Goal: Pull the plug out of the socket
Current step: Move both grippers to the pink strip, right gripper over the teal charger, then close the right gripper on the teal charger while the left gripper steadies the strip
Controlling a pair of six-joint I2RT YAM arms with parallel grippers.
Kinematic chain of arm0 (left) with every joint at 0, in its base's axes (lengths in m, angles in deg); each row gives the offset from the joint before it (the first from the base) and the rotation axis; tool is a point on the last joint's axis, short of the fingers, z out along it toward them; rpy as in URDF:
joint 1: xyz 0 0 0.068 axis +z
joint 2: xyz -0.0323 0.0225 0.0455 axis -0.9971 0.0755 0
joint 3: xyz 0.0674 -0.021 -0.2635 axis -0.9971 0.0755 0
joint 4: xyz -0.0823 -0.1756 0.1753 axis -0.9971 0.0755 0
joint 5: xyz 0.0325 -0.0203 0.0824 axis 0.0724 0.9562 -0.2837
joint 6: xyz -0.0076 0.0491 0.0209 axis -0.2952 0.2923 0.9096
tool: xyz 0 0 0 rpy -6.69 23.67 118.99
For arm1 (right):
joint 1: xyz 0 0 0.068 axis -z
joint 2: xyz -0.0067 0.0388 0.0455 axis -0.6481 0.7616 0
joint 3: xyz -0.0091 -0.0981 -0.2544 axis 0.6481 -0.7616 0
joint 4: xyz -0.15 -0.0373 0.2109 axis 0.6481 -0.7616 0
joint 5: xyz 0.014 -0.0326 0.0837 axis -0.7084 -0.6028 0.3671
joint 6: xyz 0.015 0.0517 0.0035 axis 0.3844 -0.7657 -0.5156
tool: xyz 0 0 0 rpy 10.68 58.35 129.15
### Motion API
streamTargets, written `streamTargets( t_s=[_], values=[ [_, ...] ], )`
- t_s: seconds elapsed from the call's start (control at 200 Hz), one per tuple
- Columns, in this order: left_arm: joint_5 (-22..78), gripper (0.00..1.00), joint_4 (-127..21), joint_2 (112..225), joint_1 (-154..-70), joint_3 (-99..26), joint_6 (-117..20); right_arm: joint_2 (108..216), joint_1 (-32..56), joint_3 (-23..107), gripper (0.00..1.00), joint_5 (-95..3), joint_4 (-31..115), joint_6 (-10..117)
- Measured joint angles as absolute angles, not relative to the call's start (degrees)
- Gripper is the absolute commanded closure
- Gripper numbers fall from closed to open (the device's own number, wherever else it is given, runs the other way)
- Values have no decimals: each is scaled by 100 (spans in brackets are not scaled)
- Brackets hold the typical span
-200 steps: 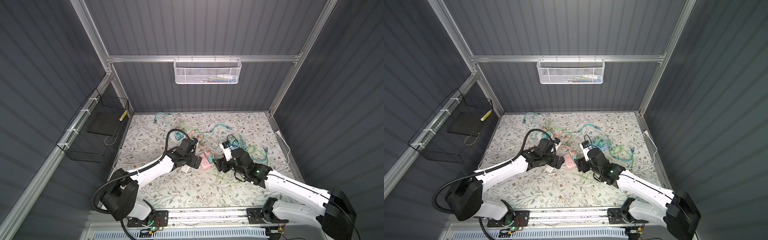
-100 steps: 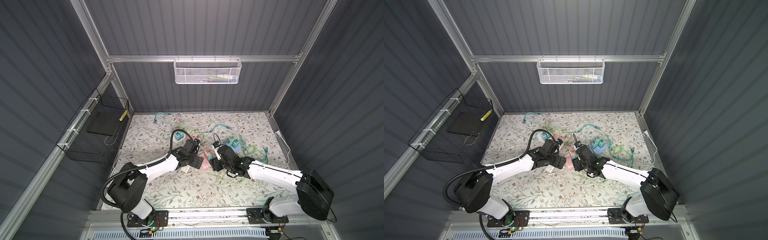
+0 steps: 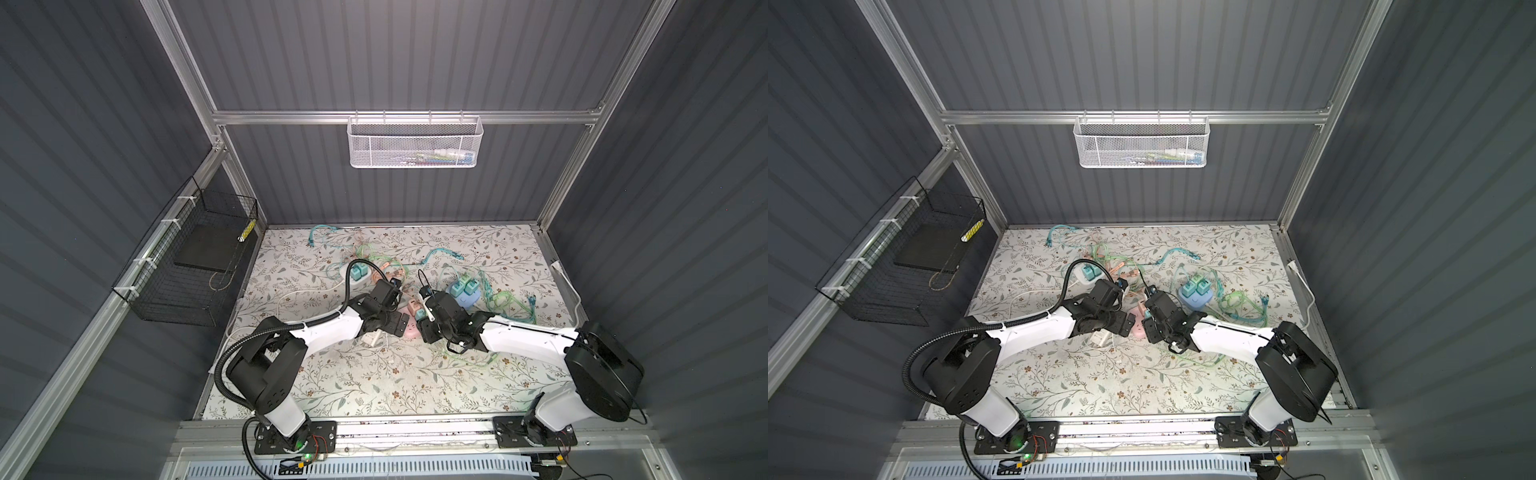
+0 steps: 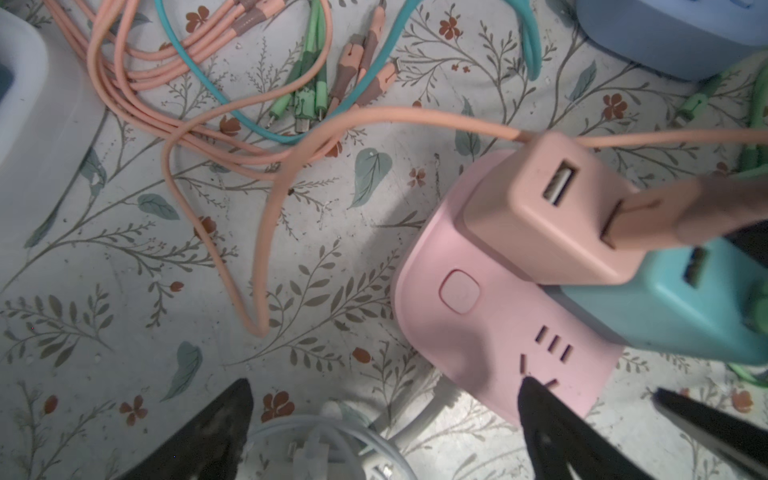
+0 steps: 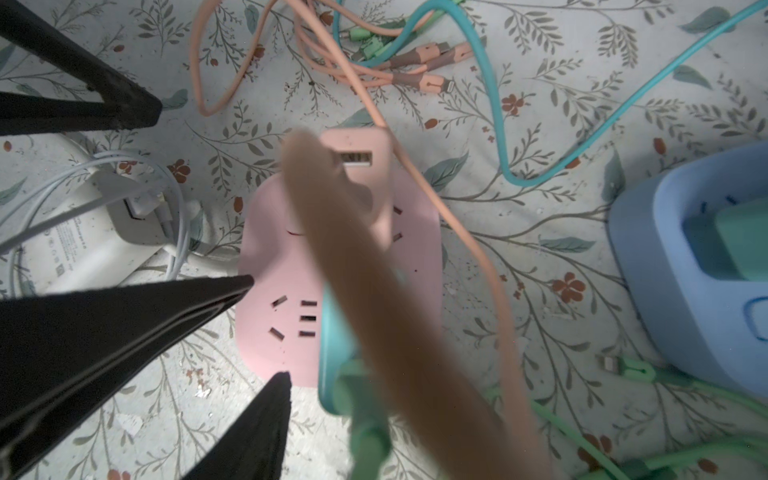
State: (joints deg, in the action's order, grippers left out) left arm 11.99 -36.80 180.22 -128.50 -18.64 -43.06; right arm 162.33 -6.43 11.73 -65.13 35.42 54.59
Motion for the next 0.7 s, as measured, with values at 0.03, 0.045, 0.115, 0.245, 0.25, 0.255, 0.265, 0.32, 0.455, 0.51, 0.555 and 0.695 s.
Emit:
streamTargets(
  t_s=[0.03, 0.045, 0.115, 0.245, 0.25, 0.255, 0.265, 0.32, 0.455, 0.51, 0.555, 0.695],
  values=[
    [1199, 0, -3702, 18029, -12850, -1864, -4315, 16240, -643, 1173, 41, -6513, 3563, 5457],
    [1199, 0, -3711, 18033, -12850, -1866, -4323, 16244, -643, 1173, 42, -6516, 3577, 5453],
    [1197, 0, -3755, 18070, -12850, -1883, -4326, 16295, -643, 1182, 42, -6516, 3660, 5451],
    [1199, 0, -3816, 18177, -12850, -1938, -4328, 16419, -643, 1187, 45, -6513, 3806, 5453],
    [1201, 0, -3814, 18179, -12850, -1938, -4328, 16426, -643, 1187, 45, -6511, 3810, 5453],
    [1201, 0, -3816, 18184, -12850, -1938, -4328, 16428, -643, 1187, 45, -6511, 3815, 5453],
    [1201, 0, -3827, 18188, -12850, -1942, -4328, 16439, -643, 1187, 45, -6511, 3830, 5446],
    [1201, 0, -3842, 18225, -12850, -1953, -4328, 16487, -643, 1193, 46, -6511, 3883, 5453],
    [1201, 0, -3849, 18300, -12850, -1966, -4334, 16555, -643, 1195, 52, -6509, 3996, 5451],
    [1201, 0, -3849, 18324, -12850, -1969, -4356, 16555, -643, 1193, 55, -6513, 4020, 5451],
    [1199, 0, -3851, 18350, -12850, -1971, -4378, 16555, -643, 1193, 57, -6507, 4051, 5438],
    [1199, 0, -3849, 18376, -12850, -1975, -4461, 16555, -641, 1193, 61, -6513, 4084, 5424]
  ],
)
